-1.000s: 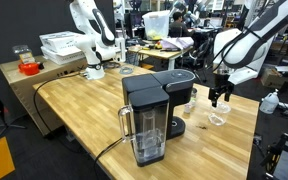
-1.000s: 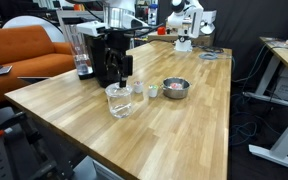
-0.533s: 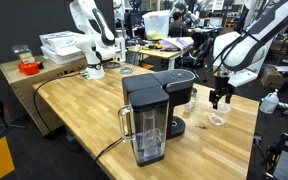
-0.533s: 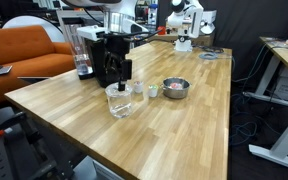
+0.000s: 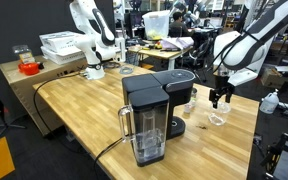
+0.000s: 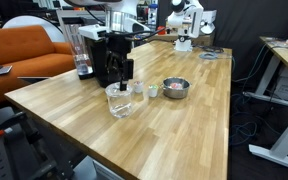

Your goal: Uncover the glass jar and put a coffee pod inside

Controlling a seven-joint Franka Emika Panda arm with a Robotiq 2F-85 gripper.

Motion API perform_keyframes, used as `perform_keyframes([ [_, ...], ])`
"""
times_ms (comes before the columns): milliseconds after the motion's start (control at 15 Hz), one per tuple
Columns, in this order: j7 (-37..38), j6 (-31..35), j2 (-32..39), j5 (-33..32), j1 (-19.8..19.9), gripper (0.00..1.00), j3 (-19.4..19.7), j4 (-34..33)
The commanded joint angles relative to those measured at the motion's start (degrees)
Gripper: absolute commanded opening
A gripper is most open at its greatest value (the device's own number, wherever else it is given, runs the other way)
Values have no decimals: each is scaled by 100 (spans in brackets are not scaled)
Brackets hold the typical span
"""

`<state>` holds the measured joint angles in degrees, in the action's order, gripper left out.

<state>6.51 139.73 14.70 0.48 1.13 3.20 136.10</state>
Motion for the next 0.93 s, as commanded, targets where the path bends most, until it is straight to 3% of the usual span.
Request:
perform_keyframes([
  [0, 0, -63, 47, 83, 36, 73, -12, -76],
  [600, -43, -100, 5, 137, 92, 11, -10, -133],
  [867, -31, -101, -32, 117, 97, 8, 4, -102],
])
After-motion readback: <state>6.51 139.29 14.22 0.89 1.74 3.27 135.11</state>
